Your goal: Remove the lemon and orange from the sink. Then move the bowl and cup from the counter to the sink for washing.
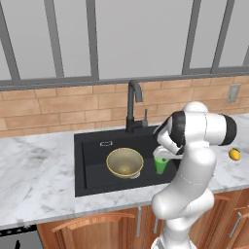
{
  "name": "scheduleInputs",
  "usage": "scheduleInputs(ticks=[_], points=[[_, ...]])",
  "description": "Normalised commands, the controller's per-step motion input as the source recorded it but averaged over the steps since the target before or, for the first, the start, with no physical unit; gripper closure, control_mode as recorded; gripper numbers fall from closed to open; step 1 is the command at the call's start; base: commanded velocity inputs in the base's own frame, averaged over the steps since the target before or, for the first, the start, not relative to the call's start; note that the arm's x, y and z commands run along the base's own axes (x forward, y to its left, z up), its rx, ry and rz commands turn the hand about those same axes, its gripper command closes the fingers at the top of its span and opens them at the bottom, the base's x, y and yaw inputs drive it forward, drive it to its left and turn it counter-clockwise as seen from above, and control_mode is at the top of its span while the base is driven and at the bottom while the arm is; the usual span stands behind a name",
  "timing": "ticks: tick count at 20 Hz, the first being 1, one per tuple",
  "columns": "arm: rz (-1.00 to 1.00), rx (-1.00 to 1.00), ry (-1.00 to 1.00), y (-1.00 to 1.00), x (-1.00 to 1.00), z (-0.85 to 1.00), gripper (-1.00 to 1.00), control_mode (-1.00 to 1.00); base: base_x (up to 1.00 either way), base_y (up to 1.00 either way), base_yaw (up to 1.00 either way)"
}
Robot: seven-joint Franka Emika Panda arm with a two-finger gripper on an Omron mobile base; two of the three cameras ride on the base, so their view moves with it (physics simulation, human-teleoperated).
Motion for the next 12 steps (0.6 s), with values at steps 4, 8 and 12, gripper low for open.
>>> scheduleInputs(ticks=[4, 8, 12], points=[[0.00, 0.00, 0.00, -0.01, 0.14, -0.21, 1.00, -1.00, 0.00, 0.00, 0.00], [0.00, 0.00, 0.00, 0.00, 0.12, -0.22, 1.00, -1.00, 0.00, 0.00, 0.00], [0.00, 0.00, 0.00, 0.00, 0.11, -0.23, 1.00, -1.00, 0.00, 0.00, 0.00]])
